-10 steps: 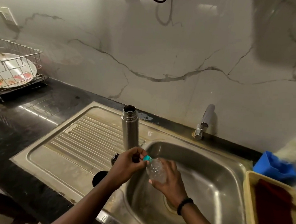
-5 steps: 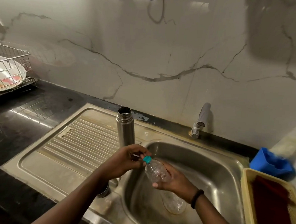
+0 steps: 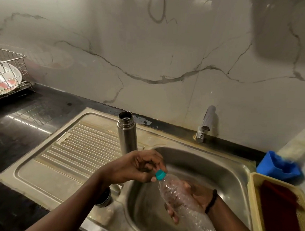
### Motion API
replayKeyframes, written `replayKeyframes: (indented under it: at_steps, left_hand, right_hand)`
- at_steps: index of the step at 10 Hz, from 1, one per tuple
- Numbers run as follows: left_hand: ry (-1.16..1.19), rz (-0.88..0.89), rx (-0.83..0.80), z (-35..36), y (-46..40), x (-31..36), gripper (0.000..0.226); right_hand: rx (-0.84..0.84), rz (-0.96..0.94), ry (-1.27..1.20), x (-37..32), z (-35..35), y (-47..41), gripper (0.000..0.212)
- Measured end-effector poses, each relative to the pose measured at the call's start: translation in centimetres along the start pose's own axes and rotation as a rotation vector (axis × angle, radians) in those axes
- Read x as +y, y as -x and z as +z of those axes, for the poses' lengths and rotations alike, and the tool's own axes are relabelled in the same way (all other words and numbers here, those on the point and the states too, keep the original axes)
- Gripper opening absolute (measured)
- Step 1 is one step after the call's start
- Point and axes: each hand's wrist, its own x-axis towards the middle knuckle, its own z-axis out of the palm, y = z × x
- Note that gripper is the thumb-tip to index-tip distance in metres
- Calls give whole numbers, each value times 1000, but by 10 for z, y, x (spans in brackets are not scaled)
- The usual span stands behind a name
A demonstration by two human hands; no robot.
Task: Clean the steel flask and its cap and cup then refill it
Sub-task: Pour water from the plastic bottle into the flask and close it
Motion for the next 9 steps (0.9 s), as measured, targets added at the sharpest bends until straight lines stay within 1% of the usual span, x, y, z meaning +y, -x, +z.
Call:
replayKeyframes:
  at_steps: [1, 2, 3, 4, 5, 6, 7, 8, 9]
  left_hand:
    - [-14, 10, -27, -1, 0, -1, 33]
    - [0, -15, 37, -2, 4, -7, 31]
    - [-7, -100, 333, 2, 10, -15, 31]
    - [-1, -179, 713, 9, 18, -27, 14]
    - [-58, -259, 933, 13, 28, -42, 9]
    - [-201, -381, 961, 6, 45, -50, 17]
    - [-429, -568, 751, -10, 66, -61, 61]
    - [-388, -693, 522, -26, 92, -65, 121]
    - [-443, -749, 281, -24, 121, -74, 131]
  right_hand:
    - [114, 79, 46, 66, 34, -56, 66]
    - [207, 33, 104, 58, 44, -87, 71]
    - [326, 152, -68, -41, 46, -132, 73]
    - [526, 14, 335, -75, 64, -165, 79]
    - [763, -77, 524, -91, 58, -201, 60]
    - [934, -105, 706, -106, 41, -239, 61]
    - [1015, -130, 894, -115, 29, -275, 67]
    - [1039, -138, 983, -117, 24, -302, 67]
    - [1019, -105, 1011, -115, 14, -321, 68]
